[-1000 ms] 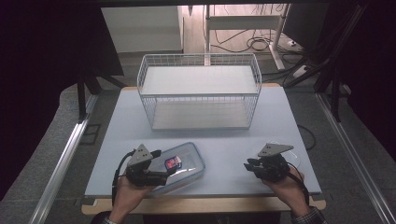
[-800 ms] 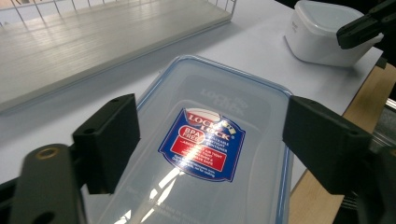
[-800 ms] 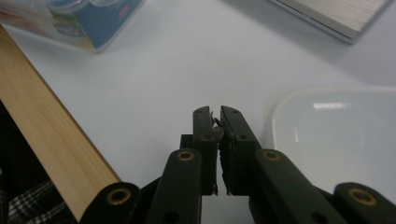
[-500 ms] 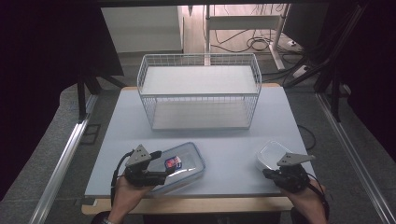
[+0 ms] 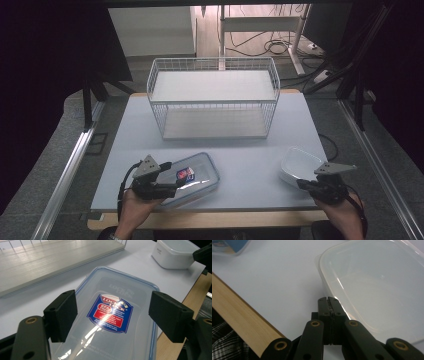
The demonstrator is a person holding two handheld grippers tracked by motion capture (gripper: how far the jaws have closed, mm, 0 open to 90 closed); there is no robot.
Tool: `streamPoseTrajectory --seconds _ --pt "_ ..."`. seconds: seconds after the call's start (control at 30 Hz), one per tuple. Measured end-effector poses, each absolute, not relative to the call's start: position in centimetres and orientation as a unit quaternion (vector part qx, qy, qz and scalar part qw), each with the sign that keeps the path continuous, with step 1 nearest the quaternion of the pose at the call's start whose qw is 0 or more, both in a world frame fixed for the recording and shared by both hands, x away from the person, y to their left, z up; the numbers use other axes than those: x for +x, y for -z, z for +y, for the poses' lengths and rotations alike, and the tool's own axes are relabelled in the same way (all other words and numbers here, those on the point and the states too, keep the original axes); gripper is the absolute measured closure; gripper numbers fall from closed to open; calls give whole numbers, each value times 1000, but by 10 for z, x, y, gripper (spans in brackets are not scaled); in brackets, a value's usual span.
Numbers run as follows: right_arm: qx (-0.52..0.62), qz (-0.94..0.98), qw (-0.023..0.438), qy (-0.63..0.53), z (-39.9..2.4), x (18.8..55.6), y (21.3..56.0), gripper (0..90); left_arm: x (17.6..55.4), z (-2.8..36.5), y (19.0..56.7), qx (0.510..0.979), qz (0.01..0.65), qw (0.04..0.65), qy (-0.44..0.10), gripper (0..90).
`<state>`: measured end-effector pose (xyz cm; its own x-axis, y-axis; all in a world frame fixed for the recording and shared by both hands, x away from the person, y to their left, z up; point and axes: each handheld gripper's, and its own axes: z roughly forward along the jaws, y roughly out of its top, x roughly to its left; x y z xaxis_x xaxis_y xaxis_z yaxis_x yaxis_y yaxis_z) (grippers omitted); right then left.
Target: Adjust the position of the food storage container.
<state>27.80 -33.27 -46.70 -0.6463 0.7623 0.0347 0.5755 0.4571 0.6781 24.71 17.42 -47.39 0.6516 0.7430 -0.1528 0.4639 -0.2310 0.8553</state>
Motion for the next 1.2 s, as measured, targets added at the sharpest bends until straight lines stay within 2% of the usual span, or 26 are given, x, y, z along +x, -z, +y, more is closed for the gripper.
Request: streamPoseTrajectory --seconds 0.3,0.4,0.5,0.67,0.77,0.97,1.2 --pt "421 828 160 -334 -349 287 467 893 249 178 476 769 395 481 -147 244" --pt "435 819 171 -334 -356 293 467 893 249 181 475 771 393 478 -147 294" --pt "431 817 174 -343 -352 292 466 883 246 186 474 770 398 475 -154 417" --pt "399 828 166 -358 -329 287 465 874 231 195 470 767 400 483 -133 757" --pt "387 834 161 -359 -320 287 466 871 221 194 469 772 392 484 -128 857" --pt "361 845 138 -369 -294 286 470 858 201 183 476 790 373 476 -102 883" --pt "336 857 124 -371 -272 284 476 850 183 174 493 822 369 422 -96 893"
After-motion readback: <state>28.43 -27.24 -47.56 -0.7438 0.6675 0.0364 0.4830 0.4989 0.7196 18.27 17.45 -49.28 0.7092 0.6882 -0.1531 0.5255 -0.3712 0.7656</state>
